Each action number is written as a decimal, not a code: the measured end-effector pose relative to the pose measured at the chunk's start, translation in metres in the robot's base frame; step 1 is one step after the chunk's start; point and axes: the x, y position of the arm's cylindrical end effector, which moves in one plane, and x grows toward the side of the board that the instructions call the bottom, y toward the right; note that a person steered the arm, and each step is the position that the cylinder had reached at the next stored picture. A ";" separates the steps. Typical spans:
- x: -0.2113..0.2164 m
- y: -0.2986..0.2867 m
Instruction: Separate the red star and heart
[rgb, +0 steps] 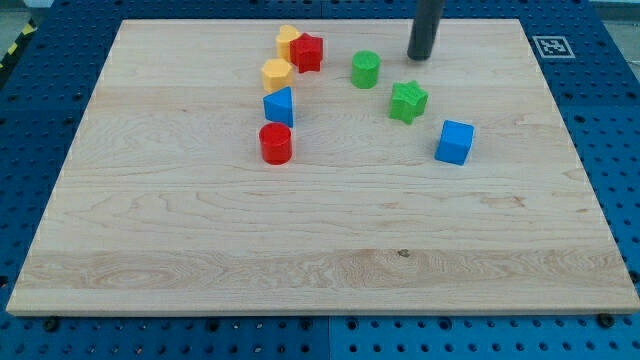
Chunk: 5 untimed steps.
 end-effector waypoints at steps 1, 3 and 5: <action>-0.021 -0.060; -0.027 -0.158; -0.030 -0.208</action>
